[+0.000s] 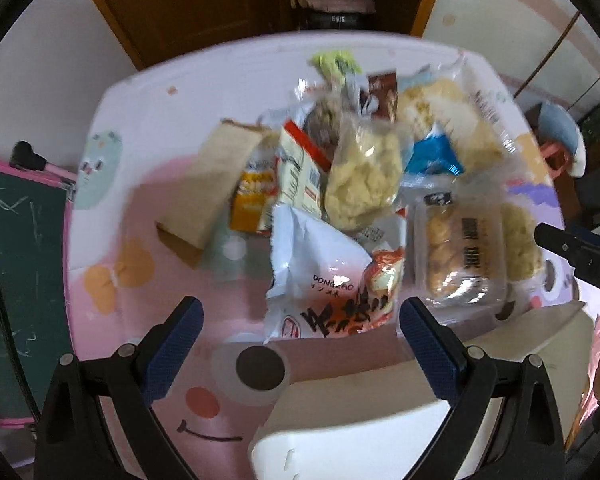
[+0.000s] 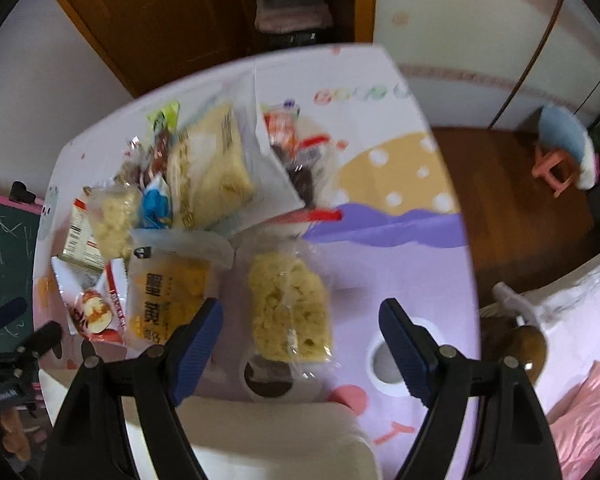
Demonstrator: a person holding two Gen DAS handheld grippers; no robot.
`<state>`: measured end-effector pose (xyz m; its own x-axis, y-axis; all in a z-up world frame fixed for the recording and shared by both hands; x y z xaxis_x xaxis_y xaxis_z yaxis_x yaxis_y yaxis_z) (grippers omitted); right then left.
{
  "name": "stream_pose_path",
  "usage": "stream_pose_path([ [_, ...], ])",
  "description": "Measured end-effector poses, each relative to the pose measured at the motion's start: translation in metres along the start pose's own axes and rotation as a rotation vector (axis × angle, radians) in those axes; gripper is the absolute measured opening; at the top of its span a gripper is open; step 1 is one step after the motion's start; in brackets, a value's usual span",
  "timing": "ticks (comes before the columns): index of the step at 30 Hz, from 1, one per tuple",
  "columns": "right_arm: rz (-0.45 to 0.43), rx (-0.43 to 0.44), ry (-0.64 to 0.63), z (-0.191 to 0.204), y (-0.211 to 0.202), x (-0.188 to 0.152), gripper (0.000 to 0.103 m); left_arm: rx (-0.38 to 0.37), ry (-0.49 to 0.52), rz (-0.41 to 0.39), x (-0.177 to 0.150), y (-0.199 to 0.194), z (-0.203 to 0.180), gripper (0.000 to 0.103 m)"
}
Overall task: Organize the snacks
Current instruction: 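Grasp the white DONGZAO snack bag with the left gripper while the right grasps a clear puffed-snack bag, then lower both held bags into the white tray and open both grippers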
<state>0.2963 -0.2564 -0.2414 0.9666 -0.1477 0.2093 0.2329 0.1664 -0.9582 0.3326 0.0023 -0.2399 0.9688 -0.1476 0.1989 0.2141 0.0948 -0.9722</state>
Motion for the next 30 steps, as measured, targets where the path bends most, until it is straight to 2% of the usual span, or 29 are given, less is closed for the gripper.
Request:
stream_pose_path([
  [4,0.08,0.013,0.013,0.005,0.026,0.0,0.081,-0.001,0.007,0.038,0.003,0.02,-0.009,0.098],
  [8,0.136,-0.036,0.008,0.006,0.042,-0.002,0.08,-0.036,-0.012,0.082,0.007,0.035,-0.015,0.098],
  [11,0.195,-0.021,0.006,0.009,0.055,-0.006,0.058,-0.069,-0.038,0.118,0.009,0.044,-0.018,0.098],
  [12,0.214,-0.02,0.009,0.009,0.059,-0.008,0.058,-0.082,-0.046,0.129,0.009,0.047,-0.02,0.093],
  [13,0.213,-0.017,0.013,0.01,0.059,-0.008,0.058,-0.11,-0.06,0.145,0.008,0.051,-0.022,0.08],
  [15,0.213,-0.014,0.019,0.011,0.06,-0.01,0.058,-0.136,-0.078,0.165,0.006,0.056,-0.024,0.075],
  [17,0.206,-0.006,0.016,0.01,0.063,-0.011,0.057,-0.136,-0.078,0.137,0.006,0.054,-0.026,0.071],
  [18,0.199,-0.003,0.016,0.01,0.062,-0.012,0.057,-0.136,-0.07,0.126,0.005,0.052,-0.028,0.063],
  [19,0.187,-0.002,0.018,0.009,0.061,-0.014,0.057,-0.135,-0.066,0.113,0.004,0.051,-0.029,0.06],
  [24,0.087,-0.015,0.021,0.008,0.039,-0.022,0.057,-0.102,-0.07,0.013,0.002,0.024,-0.034,0.052],
  [30,-0.119,-0.068,0.023,0.003,-0.018,-0.015,0.057,-0.096,-0.082,-0.162,0.001,-0.033,-0.031,0.05],
])
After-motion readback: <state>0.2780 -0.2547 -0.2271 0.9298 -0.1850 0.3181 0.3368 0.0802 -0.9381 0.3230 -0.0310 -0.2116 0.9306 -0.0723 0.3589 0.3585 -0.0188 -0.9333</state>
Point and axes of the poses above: each gripper's, at about its wrist camera, not at the fingertips, and y roughly the way its jaws point, z to its left, x to its top, the point moved 7 cm from there along y, roughly the way its jaws point, and after that the axes turned 6 degrees about x, right-handed, at the moved point
